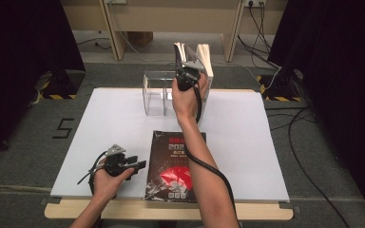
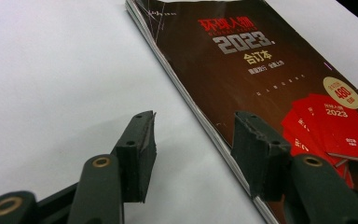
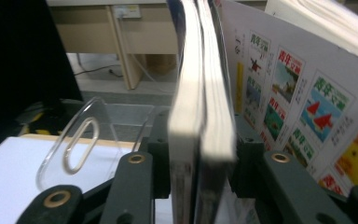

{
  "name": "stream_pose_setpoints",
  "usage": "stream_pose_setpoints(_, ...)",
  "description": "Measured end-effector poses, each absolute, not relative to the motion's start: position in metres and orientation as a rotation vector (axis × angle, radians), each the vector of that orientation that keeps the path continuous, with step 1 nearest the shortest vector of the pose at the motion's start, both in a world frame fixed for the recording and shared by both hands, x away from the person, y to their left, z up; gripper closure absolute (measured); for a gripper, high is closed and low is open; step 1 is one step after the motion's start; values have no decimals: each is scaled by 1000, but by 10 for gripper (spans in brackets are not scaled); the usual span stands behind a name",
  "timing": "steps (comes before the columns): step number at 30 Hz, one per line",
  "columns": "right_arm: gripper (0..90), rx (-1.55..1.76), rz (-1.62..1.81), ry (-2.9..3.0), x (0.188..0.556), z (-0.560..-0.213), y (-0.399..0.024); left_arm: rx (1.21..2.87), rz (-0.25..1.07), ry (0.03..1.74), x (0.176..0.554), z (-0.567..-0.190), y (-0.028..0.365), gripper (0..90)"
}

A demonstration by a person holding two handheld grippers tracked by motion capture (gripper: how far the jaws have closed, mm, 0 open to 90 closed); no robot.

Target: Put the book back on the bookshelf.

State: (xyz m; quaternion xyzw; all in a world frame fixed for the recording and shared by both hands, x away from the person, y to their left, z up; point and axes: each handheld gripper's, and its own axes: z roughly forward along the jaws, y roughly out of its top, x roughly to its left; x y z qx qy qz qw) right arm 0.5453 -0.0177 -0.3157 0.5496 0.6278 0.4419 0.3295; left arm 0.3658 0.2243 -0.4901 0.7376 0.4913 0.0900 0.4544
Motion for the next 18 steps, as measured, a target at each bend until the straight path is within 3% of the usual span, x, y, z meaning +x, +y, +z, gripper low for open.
stream_pose_setpoints(13, 641, 1407, 1269, 1706, 511, -324, -41, 1833, 223, 1216, 365, -492, 223, 484)
stream_pose_setpoints(18, 747, 1394, 1288, 1722, 497, -327, -46, 1835, 226, 1216, 365, -492, 222, 484)
